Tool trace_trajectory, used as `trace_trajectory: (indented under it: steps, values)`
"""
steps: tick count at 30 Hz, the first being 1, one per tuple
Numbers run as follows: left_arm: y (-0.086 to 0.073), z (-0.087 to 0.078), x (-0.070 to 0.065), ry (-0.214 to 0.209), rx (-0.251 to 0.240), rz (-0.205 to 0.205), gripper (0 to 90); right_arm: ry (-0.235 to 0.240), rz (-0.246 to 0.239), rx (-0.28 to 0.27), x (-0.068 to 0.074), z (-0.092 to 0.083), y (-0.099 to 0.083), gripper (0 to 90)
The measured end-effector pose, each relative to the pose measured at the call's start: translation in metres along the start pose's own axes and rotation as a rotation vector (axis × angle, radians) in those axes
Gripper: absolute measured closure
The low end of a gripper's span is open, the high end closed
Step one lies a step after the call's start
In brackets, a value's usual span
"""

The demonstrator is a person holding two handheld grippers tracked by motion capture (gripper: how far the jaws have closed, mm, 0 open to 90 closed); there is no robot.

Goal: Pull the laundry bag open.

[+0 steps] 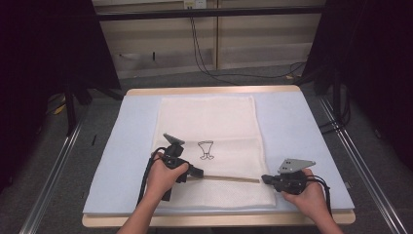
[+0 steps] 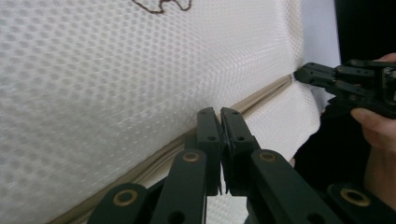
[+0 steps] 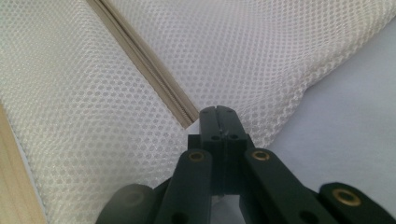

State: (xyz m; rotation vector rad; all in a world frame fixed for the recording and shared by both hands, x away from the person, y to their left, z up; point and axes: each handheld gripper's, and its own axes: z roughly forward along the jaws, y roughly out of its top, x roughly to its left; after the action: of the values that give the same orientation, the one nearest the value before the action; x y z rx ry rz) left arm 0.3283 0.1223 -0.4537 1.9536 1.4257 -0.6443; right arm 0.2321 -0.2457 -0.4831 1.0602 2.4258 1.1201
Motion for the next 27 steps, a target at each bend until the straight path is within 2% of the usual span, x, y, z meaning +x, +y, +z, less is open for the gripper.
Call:
trace_trajectory:
  steps: [1,2,3,4,10,13,14,18,21,22,25,27]
  values:
    - [0.000,0.000,0.000,0.001,-0.007,-0.006,87.5,0.002,0.001,0.001,0.000,0.000,0.000,90.0]
    - [0.000,-0.001,0.001,0.023,-0.012,0.005,87.5,0.001,-0.002,0.002,0.000,0.000,0.000,90.0]
    - [-0.001,-0.002,0.002,-0.001,-0.002,-0.004,87.5,0.000,-0.003,0.002,0.000,0.000,0.000,90.0]
    - [-0.001,-0.002,0.002,-0.007,-0.002,-0.004,87.5,0.000,-0.003,0.002,0.000,0.000,0.001,90.0]
    - [-0.002,-0.004,0.003,0.009,-0.018,-0.008,87.5,0.000,0.009,0.002,0.000,0.000,0.000,90.0]
    - [-0.002,-0.006,0.005,-0.006,0.001,-0.002,87.5,0.004,0.009,0.002,-0.001,0.000,0.001,90.0]
    - [-0.003,-0.005,0.005,0.003,-0.008,-0.003,87.5,0.005,0.011,0.003,-0.001,0.000,0.001,90.0]
    - [-0.004,-0.005,0.005,-0.006,-0.013,-0.011,87.5,0.006,0.009,0.003,-0.001,0.000,0.001,90.0]
    - [-0.004,-0.007,0.007,0.008,-0.014,-0.009,87.5,0.007,0.008,0.002,-0.001,0.000,0.001,90.0]
    - [-0.004,-0.008,0.007,-0.011,-0.010,-0.015,87.5,0.007,0.007,0.002,-0.001,0.000,0.001,90.0]
    - [-0.004,-0.010,0.008,0.004,-0.008,-0.002,87.5,0.008,0.005,0.003,-0.001,0.000,0.001,90.0]
    - [-0.004,-0.011,0.009,-0.013,-0.013,-0.012,87.5,0.007,0.006,0.005,-0.001,0.000,0.001,90.0]
